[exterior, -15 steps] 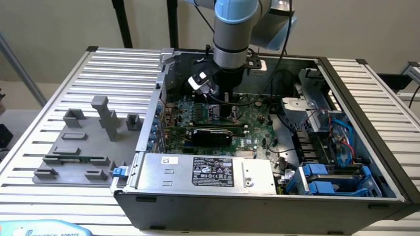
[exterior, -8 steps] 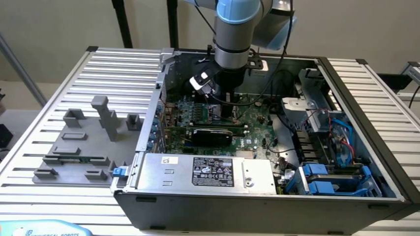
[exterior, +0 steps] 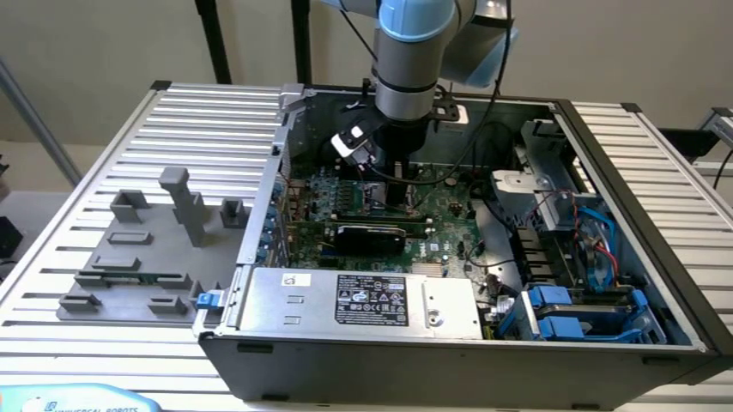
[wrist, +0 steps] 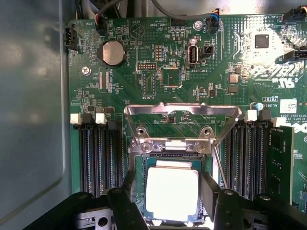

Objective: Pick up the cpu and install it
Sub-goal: 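Place the cpu into insertion slot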

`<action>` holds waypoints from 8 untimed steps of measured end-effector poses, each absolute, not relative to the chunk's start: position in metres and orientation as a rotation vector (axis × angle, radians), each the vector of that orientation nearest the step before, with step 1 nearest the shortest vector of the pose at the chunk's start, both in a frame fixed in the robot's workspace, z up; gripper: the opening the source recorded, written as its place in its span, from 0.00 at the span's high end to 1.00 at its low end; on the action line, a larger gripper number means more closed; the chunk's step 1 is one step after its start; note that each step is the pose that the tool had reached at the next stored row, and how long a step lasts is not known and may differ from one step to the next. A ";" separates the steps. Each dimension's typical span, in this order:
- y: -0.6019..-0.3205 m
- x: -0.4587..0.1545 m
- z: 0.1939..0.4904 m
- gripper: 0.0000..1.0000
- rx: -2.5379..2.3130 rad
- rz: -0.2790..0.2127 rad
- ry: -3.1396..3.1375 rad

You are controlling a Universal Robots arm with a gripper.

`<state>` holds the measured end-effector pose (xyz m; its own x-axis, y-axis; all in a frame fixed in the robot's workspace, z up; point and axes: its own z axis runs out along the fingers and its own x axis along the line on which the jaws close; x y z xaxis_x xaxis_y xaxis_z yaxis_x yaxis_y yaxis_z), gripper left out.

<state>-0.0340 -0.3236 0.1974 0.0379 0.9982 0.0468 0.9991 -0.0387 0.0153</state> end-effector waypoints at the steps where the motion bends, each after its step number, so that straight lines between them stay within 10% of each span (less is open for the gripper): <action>1: -0.324 -0.034 0.197 0.37 -2.248 -0.066 -2.163; 8: -0.324 -0.035 0.197 0.37 -2.252 -0.035 -2.168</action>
<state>-0.0354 -0.3237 0.1973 0.0377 0.9989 0.0264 0.9993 -0.0379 0.0045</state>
